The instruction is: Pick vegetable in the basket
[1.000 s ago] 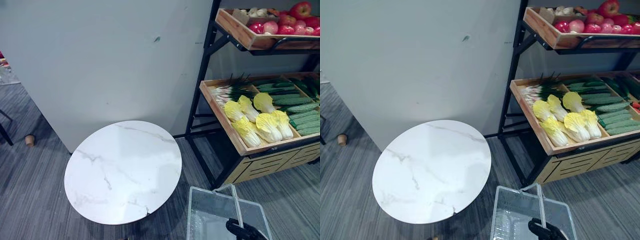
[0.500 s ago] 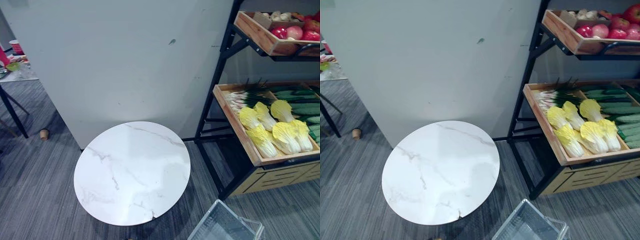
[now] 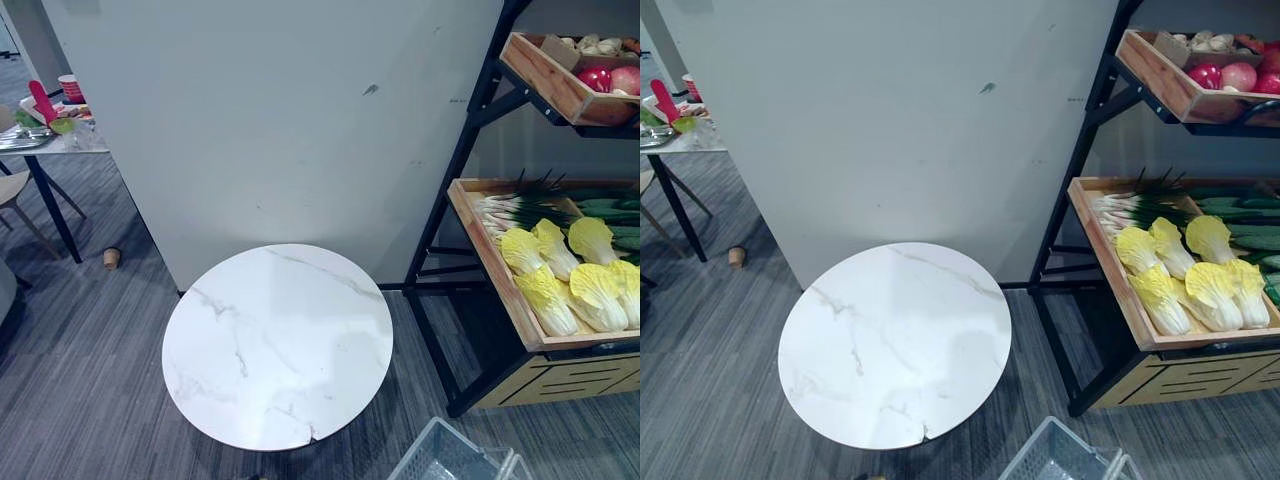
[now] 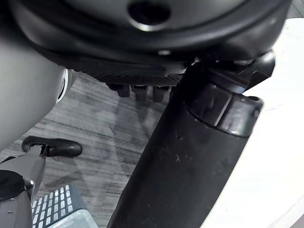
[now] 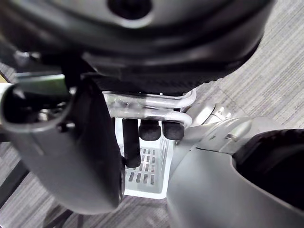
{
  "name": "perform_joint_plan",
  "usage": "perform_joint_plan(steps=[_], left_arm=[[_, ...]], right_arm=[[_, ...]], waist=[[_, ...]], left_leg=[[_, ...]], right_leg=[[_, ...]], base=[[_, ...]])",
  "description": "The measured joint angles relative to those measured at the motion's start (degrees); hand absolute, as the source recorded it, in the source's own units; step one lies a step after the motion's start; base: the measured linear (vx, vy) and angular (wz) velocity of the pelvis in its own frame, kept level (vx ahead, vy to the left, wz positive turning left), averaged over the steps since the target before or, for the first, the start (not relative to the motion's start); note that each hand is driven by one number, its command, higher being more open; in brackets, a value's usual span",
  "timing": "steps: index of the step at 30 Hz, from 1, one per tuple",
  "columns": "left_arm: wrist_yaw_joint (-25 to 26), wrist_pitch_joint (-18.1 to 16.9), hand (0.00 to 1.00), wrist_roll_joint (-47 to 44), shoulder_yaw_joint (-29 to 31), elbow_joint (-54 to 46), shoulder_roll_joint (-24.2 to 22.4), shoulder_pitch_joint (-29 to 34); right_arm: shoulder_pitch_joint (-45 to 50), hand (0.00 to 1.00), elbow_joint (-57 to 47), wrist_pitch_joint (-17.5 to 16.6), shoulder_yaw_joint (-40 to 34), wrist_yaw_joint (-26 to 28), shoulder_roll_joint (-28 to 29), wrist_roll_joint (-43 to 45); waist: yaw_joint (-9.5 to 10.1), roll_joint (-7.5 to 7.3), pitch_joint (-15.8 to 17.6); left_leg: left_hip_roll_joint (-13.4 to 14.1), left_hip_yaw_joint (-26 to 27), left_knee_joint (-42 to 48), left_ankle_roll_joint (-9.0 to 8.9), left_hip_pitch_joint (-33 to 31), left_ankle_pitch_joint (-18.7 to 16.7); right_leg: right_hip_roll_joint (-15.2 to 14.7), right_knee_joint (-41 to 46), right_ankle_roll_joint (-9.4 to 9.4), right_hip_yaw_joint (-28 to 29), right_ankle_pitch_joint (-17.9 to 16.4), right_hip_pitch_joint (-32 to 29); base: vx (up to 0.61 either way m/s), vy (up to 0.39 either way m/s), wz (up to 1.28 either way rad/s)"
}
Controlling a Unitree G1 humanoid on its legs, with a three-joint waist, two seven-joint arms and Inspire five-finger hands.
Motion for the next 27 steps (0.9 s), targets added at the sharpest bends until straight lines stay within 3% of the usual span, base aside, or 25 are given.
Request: perform_joint_plan(steps=[10,14,15,16,17,18,19,20,21,22,24,25,27], left_arm=[[0.52,0.55,1.0,7.12,-0.57,1.08,0.16,-1.87],[0.46,0.58,1.0,7.87,0.3,0.96,0.13,-1.75],[0.52,0.38,1.0,7.69,1.74,0.65,0.5,-1.64],[0.93,0.01,1.0,6.74,6.11,-1.25,0.26,-1.5],[1.21,-0.05,1.0,6.39,8.25,-2.19,-0.18,-1.41],[1.72,-0.38,1.0,5.04,10.09,-2.91,-0.78,-1.0],[2.71,-1.42,1.0,2.71,11.57,-3.52,-2.36,-0.87],[3.12,-2.07,1.0,1.03,11.61,-3.7,-3.7,-0.99],[3.24,-2.82,1.0,-0.64,11.57,-3.97,-5.15,-0.95],[3.19,-3.02,1.0,-1.24,11.66,-4.68,-5.79,-1.0],[3.03,-3.3,1.0,-1.27,12.03,-5.25,-7.01,-1.14],[3.13,-3.41,1.0,-1.26,12.21,-5.62,-7.24,-1.58],[3.32,-3.63,1.0,-1.47,12.38,-5.64,-6.81,-1.49]], right_arm=[[0.0,0.0,0.5,-0.01,0.16,0.45,-0.01,0.2],[0.04,0.0,0.5,-0.04,-0.53,0.97,0.07,0.32],[-0.08,0.0,0.43,-0.06,-1.83,1.2,0.87,0.23],[-0.09,0.0,0.39,-0.04,-2.8,1.49,1.67,-0.01],[-0.08,0.0,0.18,-0.05,-2.37,1.74,1.69,-0.05],[-0.06,0.0,-0.24,-0.05,-1.86,1.98,1.56,-0.75],[-0.41,0.0,-0.86,0.09,-1.11,2.58,0.85,-2.73],[-1.21,0.0,-0.68,0.34,-0.12,2.67,-0.65,-4.38],[-1.47,0.0,-0.81,0.58,1.34,2.66,-1.88,-5.62],[-1.72,0.0,-1.08,0.89,3.07,2.7,-2.2,-6.34],[-2.79,0.0,-1.14,1.69,4.9,2.76,-2.29,-6.45],[-3.66,0.0,-0.82,1.94,5.2,2.79,-1.85,-6.53],[-3.85,0.0,-0.91,1.79,5.75,3.47,-0.63,-6.5]], waist=[[-0.49,-0.11,-0.03],[-0.77,-0.41,-0.02],[-0.55,-1.32,0.48],[-0.52,-2.43,0.5],[-0.4,-2.31,0.6],[-0.12,-1.78,0.85],[0.89,-0.71,1.41],[1.86,0.83,1.69],[2.65,1.82,1.82],[2.95,1.82,1.87],[3.64,2.06,1.93],[4.83,2.03,2.21],[4.92,0.38,1.94]], left_leg=[[1.29,3.16,0.03,-0.99,1.38,-0.81],[3.12,6.04,1.85,-2.28,1.91,-1.86],[4.06,5.99,7.5,-2.41,0.79,-3.74],[5.82,2.85,20.09,1.37,-3.05,-6.56],[6.8,0.28,26.31,3.03,-5.21,-7.6],[7.89,-2.84,33.36,3.2,-7.5,-7.7],[8.44,-8.86,43.28,1.63,-11.44,-9.9],[7.35,-11.19,45.5,1.4,-11.78,-14.08],[5.25,-11.93,43.74,3.5,-11.33,-17.53],[2.41,-12.71,39.0,4.85,-11.08,-19.63],[-0.59,-15.47,29.34,4.98,-9.85,-20.06],[-1.56,-15.28,26.08,2.77,-7.69,-17.59],[-2.33,-12.52,22.81,3.16,-5.54,-16.64]], right_leg=[[1.33,0.45,-0.35,2.93,-0.14,-0.58],[3.33,5.24,-1.75,6.16,-2.24,-3.81],[3.9,7.57,-2.22,8.14,-3.4,-4.78],[4.43,9.9,-2.78,11.32,-3.95,-5.36],[5.2,10.54,-2.98,12.7,-4.01,-5.36],[6.29,11.48,-3.23,14.54,-4.08,-5.38],[8.3,12.8,-4.01,18.71,-4.42,-5.31],[9.29,13.43,-4.56,22.38,-4.72,-5.29],[10.27,13.52,-4.57,25.96,-4.73,-5.09],[10.44,13.08,-4.63,28.59,-4.75,-4.55],[10.63,12.18,-4.62,30.25,-4.77,-4.53],[10.0,12.16,-4.41,30.07,-4.77,-4.7],[8.01,12.2,-2.45,26.13,-3.5,-4.53]], base=[[0.0,-0.006,-0.14],[0.03,-0.052,-0.49],[0.07,-0.138,-0.97],[0.09,-0.17,-1.13],[0.08,-0.166,-1.17],[0.04,-0.047,-1.41],[0.06,0.082,-1.8],[0.07,0.216,-2.22],[0.06,0.303,-1.95],[0.02,0.252,-1.5],[0.01,0.243,-1.29],[0.04,0.27,-1.3],[0.09,0.173,-0.73]])
